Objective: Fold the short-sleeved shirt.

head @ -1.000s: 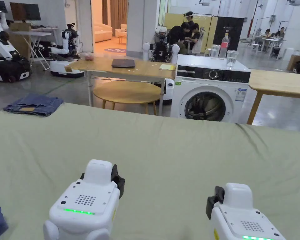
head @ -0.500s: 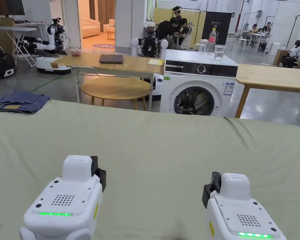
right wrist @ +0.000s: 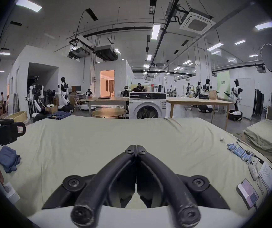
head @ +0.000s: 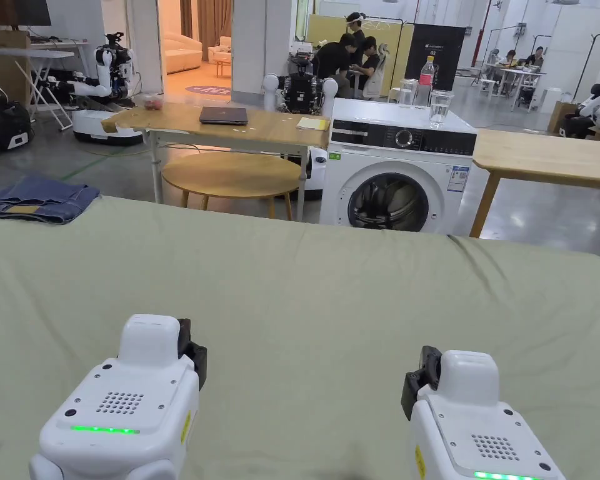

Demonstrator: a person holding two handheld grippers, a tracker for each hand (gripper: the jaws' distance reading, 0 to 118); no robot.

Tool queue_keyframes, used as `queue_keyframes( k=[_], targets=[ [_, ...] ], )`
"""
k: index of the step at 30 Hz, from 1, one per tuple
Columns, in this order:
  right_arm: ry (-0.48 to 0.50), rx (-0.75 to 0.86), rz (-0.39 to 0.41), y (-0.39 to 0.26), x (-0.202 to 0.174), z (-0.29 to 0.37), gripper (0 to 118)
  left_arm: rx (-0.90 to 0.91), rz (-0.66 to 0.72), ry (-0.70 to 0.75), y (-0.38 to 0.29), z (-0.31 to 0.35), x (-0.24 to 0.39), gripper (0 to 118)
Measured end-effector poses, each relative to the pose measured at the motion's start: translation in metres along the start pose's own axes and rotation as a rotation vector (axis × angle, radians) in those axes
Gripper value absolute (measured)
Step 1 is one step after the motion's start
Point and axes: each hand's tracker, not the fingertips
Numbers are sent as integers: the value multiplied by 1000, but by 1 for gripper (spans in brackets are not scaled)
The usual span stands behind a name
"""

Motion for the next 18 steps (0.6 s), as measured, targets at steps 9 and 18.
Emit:
queue_keyframes(
  k=[9, 18],
  targets=[
    [2, -25, -7, -3, 4, -4, 0, -22, -33, -6, -3, -1, 5, 13],
    [26, -34, -12, 0, 8, -8, 67, -18, 9, -8, -2, 2, -4, 83]
  ],
)
